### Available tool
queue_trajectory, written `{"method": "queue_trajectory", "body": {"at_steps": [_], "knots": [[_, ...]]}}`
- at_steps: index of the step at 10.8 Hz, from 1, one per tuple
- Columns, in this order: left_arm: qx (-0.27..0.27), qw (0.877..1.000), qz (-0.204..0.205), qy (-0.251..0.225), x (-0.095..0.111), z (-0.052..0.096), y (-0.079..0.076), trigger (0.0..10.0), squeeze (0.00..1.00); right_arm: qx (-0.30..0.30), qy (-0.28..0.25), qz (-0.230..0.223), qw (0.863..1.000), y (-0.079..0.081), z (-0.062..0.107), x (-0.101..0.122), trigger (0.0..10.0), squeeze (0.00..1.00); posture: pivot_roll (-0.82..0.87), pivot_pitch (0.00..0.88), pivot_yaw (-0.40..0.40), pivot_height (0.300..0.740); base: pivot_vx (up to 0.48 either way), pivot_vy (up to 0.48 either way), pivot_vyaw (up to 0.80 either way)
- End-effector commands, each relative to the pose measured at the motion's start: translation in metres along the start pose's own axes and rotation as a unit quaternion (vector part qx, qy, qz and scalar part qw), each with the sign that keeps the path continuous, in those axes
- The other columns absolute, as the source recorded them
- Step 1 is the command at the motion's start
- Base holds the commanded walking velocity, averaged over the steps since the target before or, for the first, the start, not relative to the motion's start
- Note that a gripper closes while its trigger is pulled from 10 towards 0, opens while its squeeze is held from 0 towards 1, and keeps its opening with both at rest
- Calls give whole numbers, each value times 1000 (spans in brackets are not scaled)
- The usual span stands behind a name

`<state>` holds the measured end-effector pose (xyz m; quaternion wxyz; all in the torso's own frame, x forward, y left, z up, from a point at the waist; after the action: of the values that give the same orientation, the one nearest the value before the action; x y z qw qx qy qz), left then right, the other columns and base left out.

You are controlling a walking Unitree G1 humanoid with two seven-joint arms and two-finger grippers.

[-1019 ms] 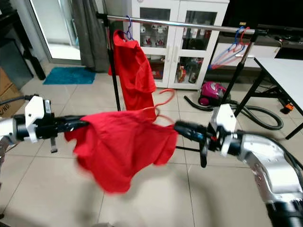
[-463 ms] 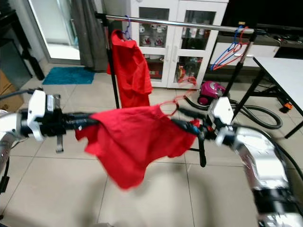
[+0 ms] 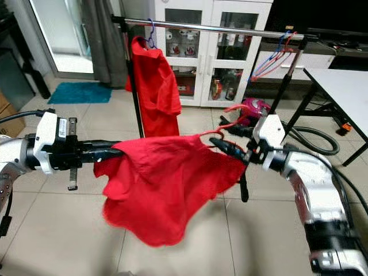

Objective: Hang hanger

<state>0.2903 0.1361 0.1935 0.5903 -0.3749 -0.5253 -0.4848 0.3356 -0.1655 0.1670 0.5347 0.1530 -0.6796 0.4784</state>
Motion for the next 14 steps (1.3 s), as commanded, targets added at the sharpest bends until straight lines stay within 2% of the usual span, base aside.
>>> {"method": "queue_trajectory", "body": {"at_steps": [1, 2, 3, 4, 8, 14], "knots": [[-18, 1000, -5, 2, 4, -1, -6, 0, 0, 4, 7, 5, 1000, -3, 2, -2, 10000, 0, 55, 0, 1, 740, 0, 0, 0], [-20, 1000, -5, 3, 4, 0, -7, 0, 0, 26, -20, -16, 999, 0, 1, 6, 10000, 0, 55, 0, 1, 740, 0, 0, 0], [-20, 1000, -4, 4, 4, 0, -7, 0, 0, 43, -31, -26, 998, 3, 1, 9, 5490, 0, 60, 0, 0, 740, 0, 0, 0], [-12, 1000, -6, 4, 4, 1, -4, 0, 0, 100, -42, -53, 993, 17, 6, 14, 0, 0, 60, 0, -2, 740, 0, 0, 0], [30, 1000, -11, 0, 6, 11, 13, 0, 0, 187, -41, -97, 977, 40, 21, 18, 0, 0, 54, 0, -3, 740, 0, 0, 0], [60, 998, -8, -8, 5, 15, 24, 0, 0, 187, -46, -108, 975, 40, 22, 25, 0, 0, 51, 0, -5, 740, 0, 0, 0]]}}
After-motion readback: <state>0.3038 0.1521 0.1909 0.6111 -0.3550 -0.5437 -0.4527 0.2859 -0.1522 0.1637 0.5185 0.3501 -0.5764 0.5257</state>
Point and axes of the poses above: a point about 5 cm out from each wrist's last joint towards the gripper, its own z axis pointing back from the gripper into the wrist, its own x axis along the axis of the wrist's last joint, y = z × x, the point moved 6 cm from there along -z, pointing out of the wrist towards the gripper, and after that the axes turned 14 degrees about z, right-handed, at the moved point
